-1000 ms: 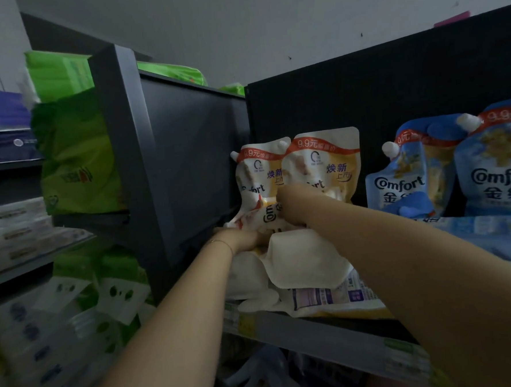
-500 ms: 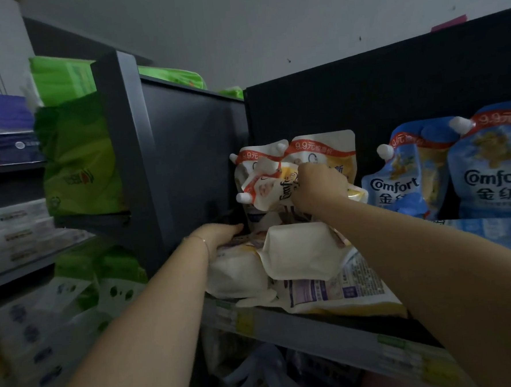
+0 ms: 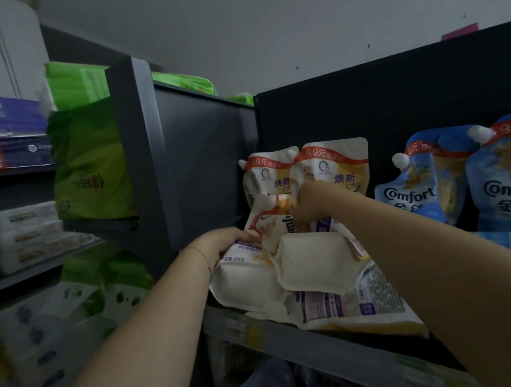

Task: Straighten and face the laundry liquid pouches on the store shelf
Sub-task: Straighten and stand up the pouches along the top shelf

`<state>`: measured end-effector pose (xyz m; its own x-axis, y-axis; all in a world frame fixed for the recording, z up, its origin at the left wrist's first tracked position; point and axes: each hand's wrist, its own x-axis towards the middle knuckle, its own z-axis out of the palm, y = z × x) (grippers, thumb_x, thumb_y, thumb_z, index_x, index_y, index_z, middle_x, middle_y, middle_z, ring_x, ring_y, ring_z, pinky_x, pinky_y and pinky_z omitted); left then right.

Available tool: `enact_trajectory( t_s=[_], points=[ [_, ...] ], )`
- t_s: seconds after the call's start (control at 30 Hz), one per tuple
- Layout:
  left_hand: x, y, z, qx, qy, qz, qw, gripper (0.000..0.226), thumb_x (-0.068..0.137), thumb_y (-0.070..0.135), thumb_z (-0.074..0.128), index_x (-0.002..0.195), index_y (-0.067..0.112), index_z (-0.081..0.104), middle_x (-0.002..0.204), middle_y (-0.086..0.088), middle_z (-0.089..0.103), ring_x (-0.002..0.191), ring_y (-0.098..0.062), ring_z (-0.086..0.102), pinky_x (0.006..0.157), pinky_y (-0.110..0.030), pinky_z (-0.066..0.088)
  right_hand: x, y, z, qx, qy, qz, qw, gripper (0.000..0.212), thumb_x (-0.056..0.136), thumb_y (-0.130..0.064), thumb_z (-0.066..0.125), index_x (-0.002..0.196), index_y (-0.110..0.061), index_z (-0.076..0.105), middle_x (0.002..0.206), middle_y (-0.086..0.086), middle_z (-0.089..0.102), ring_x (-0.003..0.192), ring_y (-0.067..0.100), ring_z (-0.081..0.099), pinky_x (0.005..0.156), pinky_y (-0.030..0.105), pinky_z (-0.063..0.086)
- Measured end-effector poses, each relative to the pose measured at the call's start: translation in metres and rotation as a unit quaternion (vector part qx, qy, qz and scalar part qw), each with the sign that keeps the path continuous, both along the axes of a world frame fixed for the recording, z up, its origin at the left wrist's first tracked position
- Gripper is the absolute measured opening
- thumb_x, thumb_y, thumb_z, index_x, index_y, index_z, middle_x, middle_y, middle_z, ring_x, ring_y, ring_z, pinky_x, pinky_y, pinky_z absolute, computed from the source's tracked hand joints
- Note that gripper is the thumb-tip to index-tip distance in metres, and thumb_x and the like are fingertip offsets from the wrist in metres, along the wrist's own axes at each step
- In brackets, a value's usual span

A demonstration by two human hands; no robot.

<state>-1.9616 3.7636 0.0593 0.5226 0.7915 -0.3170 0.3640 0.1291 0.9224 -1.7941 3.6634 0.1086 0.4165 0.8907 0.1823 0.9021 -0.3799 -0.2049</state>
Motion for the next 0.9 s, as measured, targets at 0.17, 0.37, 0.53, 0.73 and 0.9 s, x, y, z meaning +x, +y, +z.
enact_trajectory(
  t_s=[0.17,0.37,0.53,0.73,0.9],
  points=[
    [-0.003,-0.003,0.002,0.030,0.038,-0.024,0.999,0.013,0.084,0.013,0.068,0.093,0.003,0.069,0.085,-0.015,0.068,0.075,-0.026,0.063,0.088,-0.036,0.049,0.001,-0.001,-0.007,-0.054,-0.109,0.008,0.993,0.075,0.079,-0.052,0.063,0.140,-0.014,0.041,0.152,0.017,0.024,0.138,0.036,0.023,0.109,0.054,0.025],
    [-0.008,0.003,-0.002,0.033,0.019,0.012,0.999,0.029,0.079,0.014,0.072,0.108,0.007,0.070,0.111,-0.018,0.069,0.108,-0.032,0.063,0.100,-0.044,0.047,0.000,0.002,0.000,-0.019,0.151,0.033,0.988,0.057,0.077,-0.050,0.067,0.120,-0.015,0.052,0.116,0.004,0.057,0.103,0.023,0.055,0.090,0.035,0.043],
    [-0.004,0.002,-0.003,0.054,0.002,0.027,0.998,0.021,0.083,0.004,0.068,0.103,0.002,0.068,0.101,-0.018,0.069,0.088,-0.030,0.064,0.096,-0.042,0.049,0.003,0.002,0.000,0.060,0.266,-0.004,0.962,0.091,0.071,-0.031,0.081,0.143,-0.012,0.029,0.134,0.010,0.048,0.120,0.031,0.049,0.101,0.043,0.043],
    [-0.002,-0.006,-0.002,0.028,-0.066,0.030,0.997,0.008,0.083,-0.003,0.065,0.087,0.004,0.067,0.087,-0.017,0.066,0.084,-0.030,0.063,0.097,-0.043,0.048,0.003,0.004,0.005,0.183,0.273,-0.052,0.943,0.070,0.079,-0.035,0.074,0.138,-0.022,0.039,0.110,0.008,0.058,0.100,0.027,0.058,0.091,0.043,0.050],
    [-0.002,-0.010,0.004,0.028,-0.064,0.021,0.997,0.003,0.085,0.000,0.064,0.085,0.003,0.065,0.073,-0.014,0.068,0.073,-0.026,0.063,0.081,-0.040,0.051,0.004,0.014,-0.002,0.276,0.265,-0.058,0.922,0.029,0.075,-0.050,0.064,0.101,-0.041,0.059,0.097,-0.001,0.063,0.101,0.029,0.059,0.099,0.054,0.039]
  ],
)
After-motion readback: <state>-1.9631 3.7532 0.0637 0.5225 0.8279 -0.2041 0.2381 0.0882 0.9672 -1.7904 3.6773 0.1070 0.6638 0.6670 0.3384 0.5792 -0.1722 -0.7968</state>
